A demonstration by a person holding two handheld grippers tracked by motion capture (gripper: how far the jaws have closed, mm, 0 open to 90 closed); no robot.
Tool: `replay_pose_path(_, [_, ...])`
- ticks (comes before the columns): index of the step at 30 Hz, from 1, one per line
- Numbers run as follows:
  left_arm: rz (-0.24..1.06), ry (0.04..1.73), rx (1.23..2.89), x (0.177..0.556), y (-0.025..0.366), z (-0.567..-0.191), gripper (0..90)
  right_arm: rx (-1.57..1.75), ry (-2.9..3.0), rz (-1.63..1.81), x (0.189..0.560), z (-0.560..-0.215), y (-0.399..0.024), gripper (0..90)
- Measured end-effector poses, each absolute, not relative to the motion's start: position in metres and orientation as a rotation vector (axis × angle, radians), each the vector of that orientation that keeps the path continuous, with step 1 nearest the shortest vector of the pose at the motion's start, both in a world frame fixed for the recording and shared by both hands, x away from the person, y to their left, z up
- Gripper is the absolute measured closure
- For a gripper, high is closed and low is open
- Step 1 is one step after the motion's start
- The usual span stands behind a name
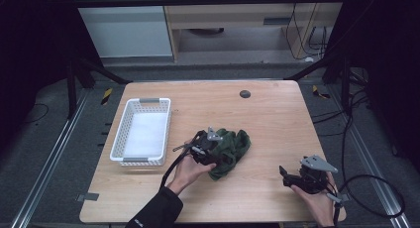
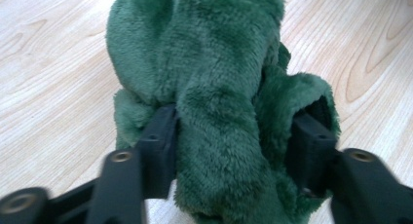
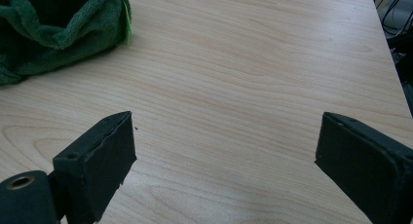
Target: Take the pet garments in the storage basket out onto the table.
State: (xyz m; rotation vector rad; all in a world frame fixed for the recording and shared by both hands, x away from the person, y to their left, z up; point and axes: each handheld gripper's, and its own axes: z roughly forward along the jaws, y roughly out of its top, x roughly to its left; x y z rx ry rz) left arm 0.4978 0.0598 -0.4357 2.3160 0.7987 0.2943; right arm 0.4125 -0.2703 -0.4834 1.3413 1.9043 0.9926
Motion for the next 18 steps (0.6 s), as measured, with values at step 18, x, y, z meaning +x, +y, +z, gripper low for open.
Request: replay_pose_path(18, [0.326, 0.76, 2.281, 0.48, 0.076, -0.413, 26.9, 1.343, 1.906, 0.987, 0.413, -0.484, -0.271, 7.2])
